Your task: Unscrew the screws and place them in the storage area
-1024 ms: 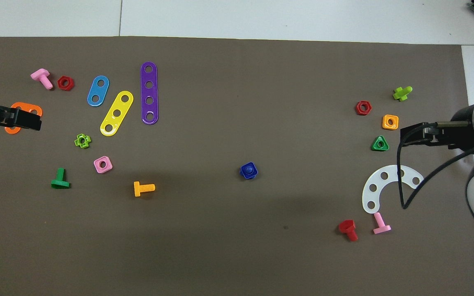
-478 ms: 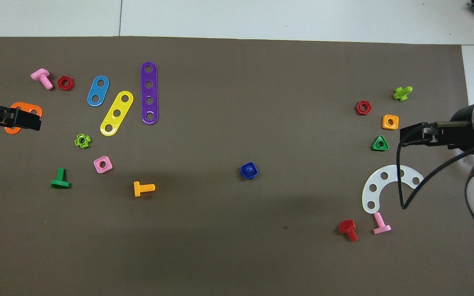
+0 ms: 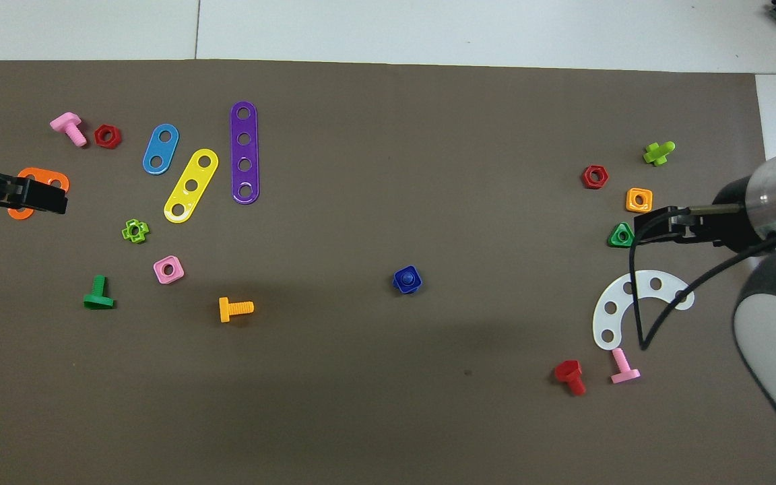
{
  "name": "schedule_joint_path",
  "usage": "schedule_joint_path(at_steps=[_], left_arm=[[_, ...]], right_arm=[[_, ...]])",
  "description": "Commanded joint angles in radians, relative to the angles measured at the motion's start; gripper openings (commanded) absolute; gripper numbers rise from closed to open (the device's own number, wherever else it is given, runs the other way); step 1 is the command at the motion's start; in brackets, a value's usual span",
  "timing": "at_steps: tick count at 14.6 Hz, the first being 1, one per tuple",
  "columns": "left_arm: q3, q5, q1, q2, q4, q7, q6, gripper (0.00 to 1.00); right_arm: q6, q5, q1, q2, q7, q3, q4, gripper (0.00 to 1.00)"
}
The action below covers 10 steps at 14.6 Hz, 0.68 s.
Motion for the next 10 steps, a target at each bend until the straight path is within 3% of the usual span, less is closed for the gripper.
schedule_joint_path(at_steps=[1,10], left_arm=[[-0.005,0.022,0.0,-0.034,-0.04,0.006,0.017,1.0],[-0.019,0.022,-0.035,-0.037,-0.043,-0.001,0.011,1.0]], right_arm=[[0.088,0.018,0.044,-0.059,0.058,0.004,-0.124,0.99],[0.082,0.016,0.023,-0.053,0.038,-0.008,-0.098,0.99]])
